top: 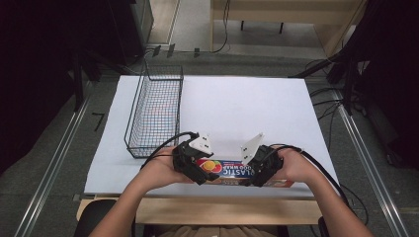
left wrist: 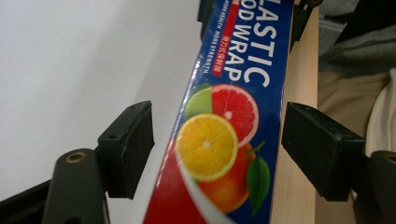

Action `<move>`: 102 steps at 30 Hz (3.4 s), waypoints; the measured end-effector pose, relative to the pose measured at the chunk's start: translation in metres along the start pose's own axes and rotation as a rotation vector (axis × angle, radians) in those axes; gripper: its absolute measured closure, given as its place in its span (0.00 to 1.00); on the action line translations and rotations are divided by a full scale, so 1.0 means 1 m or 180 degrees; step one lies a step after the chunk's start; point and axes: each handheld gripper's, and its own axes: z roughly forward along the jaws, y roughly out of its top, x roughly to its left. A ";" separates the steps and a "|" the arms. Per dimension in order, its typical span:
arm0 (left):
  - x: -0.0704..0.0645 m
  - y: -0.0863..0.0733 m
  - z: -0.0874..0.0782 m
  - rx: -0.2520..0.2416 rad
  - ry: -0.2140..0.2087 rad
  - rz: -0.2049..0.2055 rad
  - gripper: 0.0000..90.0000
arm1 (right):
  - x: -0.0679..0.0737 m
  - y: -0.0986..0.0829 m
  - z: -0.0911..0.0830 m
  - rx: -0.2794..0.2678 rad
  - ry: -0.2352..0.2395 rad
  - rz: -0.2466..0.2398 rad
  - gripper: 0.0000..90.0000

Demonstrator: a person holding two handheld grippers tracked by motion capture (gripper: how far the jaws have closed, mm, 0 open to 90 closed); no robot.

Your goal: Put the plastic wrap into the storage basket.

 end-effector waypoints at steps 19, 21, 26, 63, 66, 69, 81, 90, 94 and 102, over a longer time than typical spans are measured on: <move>-0.012 -0.001 0.034 0.0588 0.0144 0.0288 0.38 | 0.007 0.016 0.007 0.0191 -0.0106 -0.0228 0.45; -0.011 -0.002 0.034 0.0565 0.0116 0.0275 0.39 | 0.005 0.015 0.008 0.0178 -0.0116 -0.0262 0.45; -0.010 -0.005 0.033 0.0522 0.0029 0.0296 0.42 | 0.008 0.016 0.009 0.0228 -0.0113 -0.0240 0.45; -0.001 -0.009 -0.001 0.0554 0.0074 -0.0002 0.44 | -0.007 -0.018 -0.032 -0.0537 -0.0552 0.0119 0.18; 0.003 -0.010 -0.004 0.0549 0.0133 -0.0057 0.44 | -0.015 -0.023 -0.041 -0.0601 -0.0537 0.0369 0.21; 0.006 -0.012 -0.007 0.0521 0.0144 -0.0108 0.44 | -0.018 -0.027 -0.044 -0.0653 -0.0503 0.0480 0.23; 0.007 -0.012 -0.020 0.0486 0.0189 -0.0159 0.44 | -0.013 -0.049 -0.067 -0.0959 -0.0812 0.0531 0.22; 0.014 -0.016 -0.030 0.0446 0.0286 -0.0272 0.44 | -0.024 -0.068 -0.075 -0.1070 -0.1123 0.0889 0.21; 0.017 -0.018 -0.037 0.0368 0.0332 -0.0390 0.44 | -0.025 -0.070 -0.071 -0.1033 -0.1114 0.0919 0.21; 0.023 -0.020 -0.050 0.0208 0.0493 -0.0558 0.44 | -0.026 -0.074 -0.043 -0.0856 -0.1206 0.1069 0.21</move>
